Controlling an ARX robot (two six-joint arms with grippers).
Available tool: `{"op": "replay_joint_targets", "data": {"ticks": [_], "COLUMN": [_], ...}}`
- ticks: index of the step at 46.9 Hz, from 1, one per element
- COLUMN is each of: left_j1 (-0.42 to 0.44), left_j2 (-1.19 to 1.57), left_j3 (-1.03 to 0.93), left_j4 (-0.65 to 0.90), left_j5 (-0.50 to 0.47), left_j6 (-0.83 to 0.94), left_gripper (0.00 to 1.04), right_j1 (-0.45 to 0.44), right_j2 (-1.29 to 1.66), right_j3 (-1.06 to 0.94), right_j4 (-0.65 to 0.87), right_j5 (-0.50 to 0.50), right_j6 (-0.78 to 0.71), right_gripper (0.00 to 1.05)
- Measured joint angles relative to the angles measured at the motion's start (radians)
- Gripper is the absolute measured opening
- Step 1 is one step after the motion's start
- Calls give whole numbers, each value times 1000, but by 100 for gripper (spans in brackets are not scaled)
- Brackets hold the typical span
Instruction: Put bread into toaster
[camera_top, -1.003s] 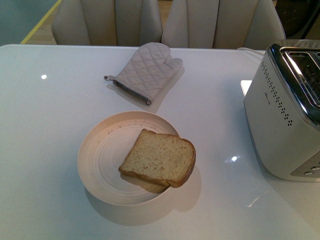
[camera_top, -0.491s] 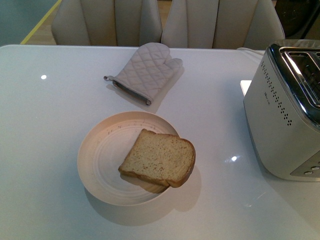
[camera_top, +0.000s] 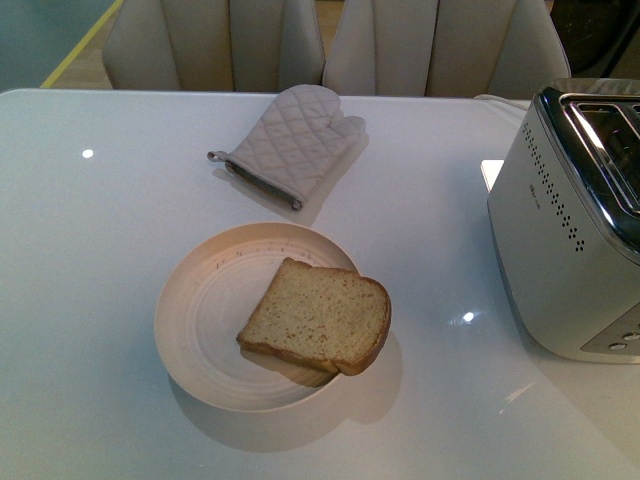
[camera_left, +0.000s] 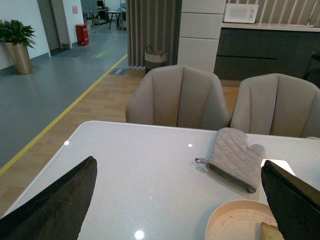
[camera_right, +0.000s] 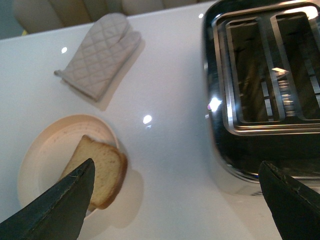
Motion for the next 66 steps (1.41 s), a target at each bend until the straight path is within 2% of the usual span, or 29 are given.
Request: {"op": "replay_joint_targets", "data": {"ticks": [11, 25, 35, 47, 66], "left_j1": [0, 0, 0, 0, 0], "left_j2": [0, 0, 0, 0, 0], "left_j3": [0, 0, 0, 0, 0], "left_j4": [0, 0, 0, 0, 0], "left_j5": [0, 0, 0, 0, 0], "left_j6": [0, 0, 0, 0, 0], "left_gripper": [98, 98, 98, 98, 98], "right_j1": [30, 87, 88, 95, 86], "right_j2": [357, 700, 854, 1019, 1175], "right_j3": [109, 251, 269, 314, 381], "right_j4": [154, 297, 391, 500, 544], "right_j5": [-121, -195, -222, -312, -380], "right_j6": [109, 201, 243, 330, 427], "right_gripper": [96, 96, 96, 96, 96]}}
